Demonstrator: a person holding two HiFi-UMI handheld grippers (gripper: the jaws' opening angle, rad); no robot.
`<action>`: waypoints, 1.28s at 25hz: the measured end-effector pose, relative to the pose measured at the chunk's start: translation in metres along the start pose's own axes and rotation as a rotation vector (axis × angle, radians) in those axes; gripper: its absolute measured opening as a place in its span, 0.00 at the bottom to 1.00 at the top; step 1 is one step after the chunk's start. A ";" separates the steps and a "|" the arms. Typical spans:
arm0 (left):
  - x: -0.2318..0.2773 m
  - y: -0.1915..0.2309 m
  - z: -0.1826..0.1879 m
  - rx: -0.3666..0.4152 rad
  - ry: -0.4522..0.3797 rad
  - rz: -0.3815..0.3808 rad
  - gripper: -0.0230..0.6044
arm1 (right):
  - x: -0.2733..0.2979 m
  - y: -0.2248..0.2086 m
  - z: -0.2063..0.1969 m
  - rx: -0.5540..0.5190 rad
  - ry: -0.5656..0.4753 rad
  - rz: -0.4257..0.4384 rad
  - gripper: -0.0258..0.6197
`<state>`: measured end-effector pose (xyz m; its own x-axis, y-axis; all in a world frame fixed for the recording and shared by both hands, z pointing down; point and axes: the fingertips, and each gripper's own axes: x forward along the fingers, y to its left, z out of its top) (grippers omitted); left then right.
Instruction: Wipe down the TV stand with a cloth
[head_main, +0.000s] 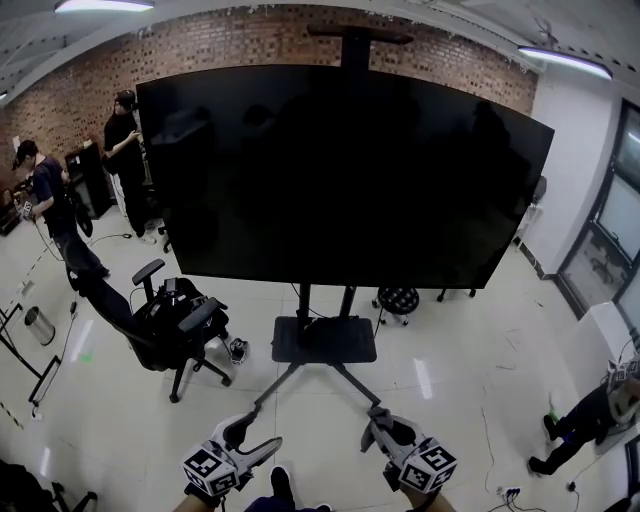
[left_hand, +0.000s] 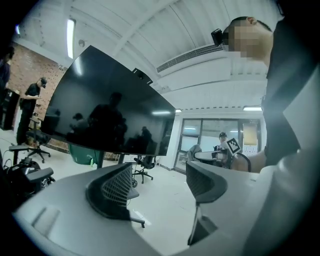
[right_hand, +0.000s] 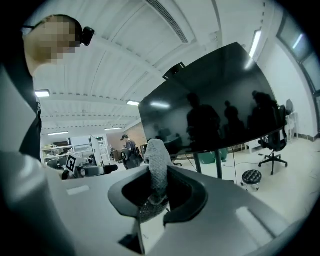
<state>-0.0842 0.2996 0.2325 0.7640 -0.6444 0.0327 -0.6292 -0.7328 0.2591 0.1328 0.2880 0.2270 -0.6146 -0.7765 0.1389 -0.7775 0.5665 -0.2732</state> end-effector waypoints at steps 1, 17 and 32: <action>-0.005 -0.009 -0.002 -0.006 -0.003 0.003 0.61 | -0.008 0.004 -0.003 -0.004 0.004 0.007 0.13; -0.067 -0.055 0.013 0.049 -0.036 -0.048 0.61 | -0.049 0.073 -0.012 -0.026 -0.016 0.011 0.13; -0.088 -0.055 0.022 0.074 -0.036 -0.082 0.60 | -0.053 0.093 -0.015 -0.016 -0.061 -0.018 0.13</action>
<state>-0.1196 0.3916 0.1942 0.8085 -0.5881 -0.0210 -0.5747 -0.7967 0.1872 0.0912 0.3859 0.2082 -0.5915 -0.8018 0.0854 -0.7908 0.5560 -0.2560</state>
